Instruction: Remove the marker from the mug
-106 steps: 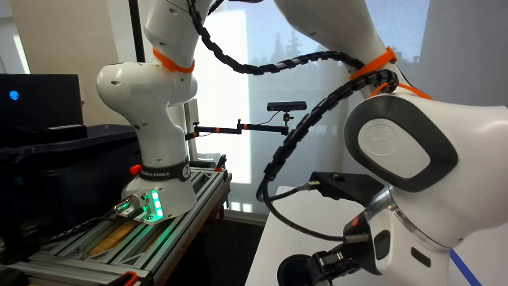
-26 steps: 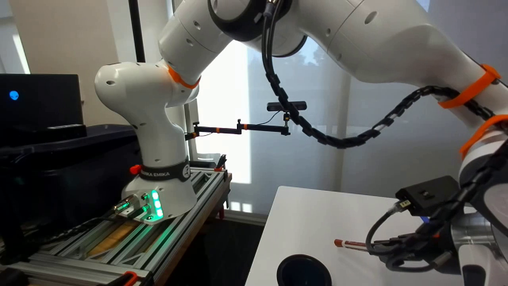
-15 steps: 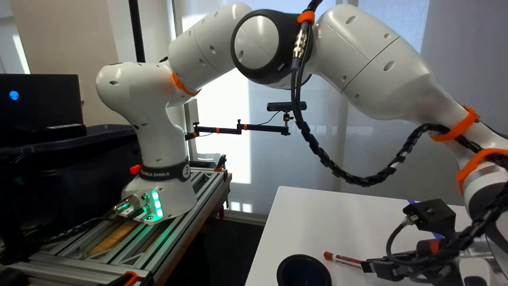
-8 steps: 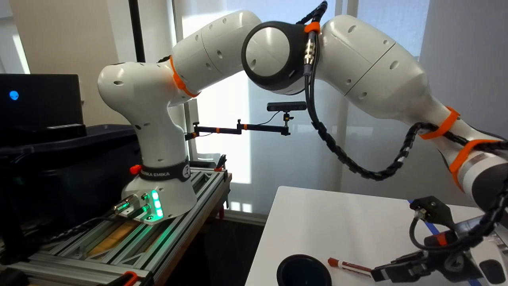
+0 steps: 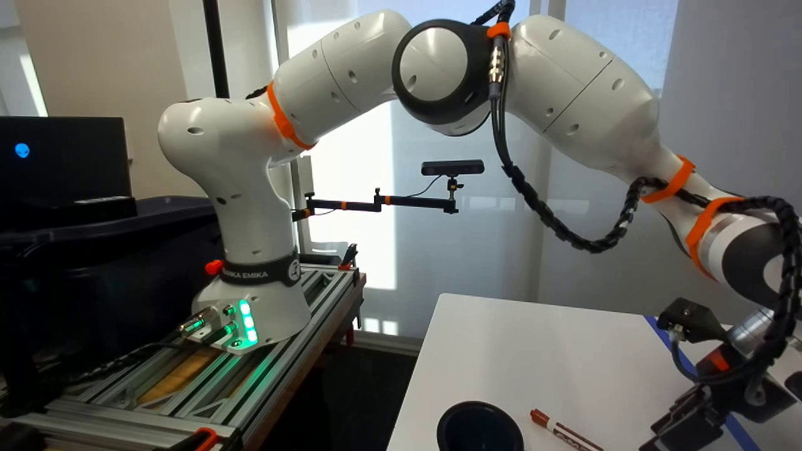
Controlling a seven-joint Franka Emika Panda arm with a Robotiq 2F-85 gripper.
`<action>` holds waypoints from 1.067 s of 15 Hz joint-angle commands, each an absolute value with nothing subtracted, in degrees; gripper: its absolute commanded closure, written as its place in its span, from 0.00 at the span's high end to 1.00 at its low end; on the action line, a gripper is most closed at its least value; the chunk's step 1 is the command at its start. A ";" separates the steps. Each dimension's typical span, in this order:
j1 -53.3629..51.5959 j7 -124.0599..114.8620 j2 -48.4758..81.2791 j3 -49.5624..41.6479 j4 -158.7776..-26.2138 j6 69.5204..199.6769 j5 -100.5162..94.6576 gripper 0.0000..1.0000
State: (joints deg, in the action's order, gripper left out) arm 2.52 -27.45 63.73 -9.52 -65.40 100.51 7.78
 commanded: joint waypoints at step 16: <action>-1.88 -15.83 29.07 -6.50 -104.39 121.23 1.08 1.00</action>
State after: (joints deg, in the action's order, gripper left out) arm -2.64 -18.91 36.00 -7.93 -96.86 122.86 1.96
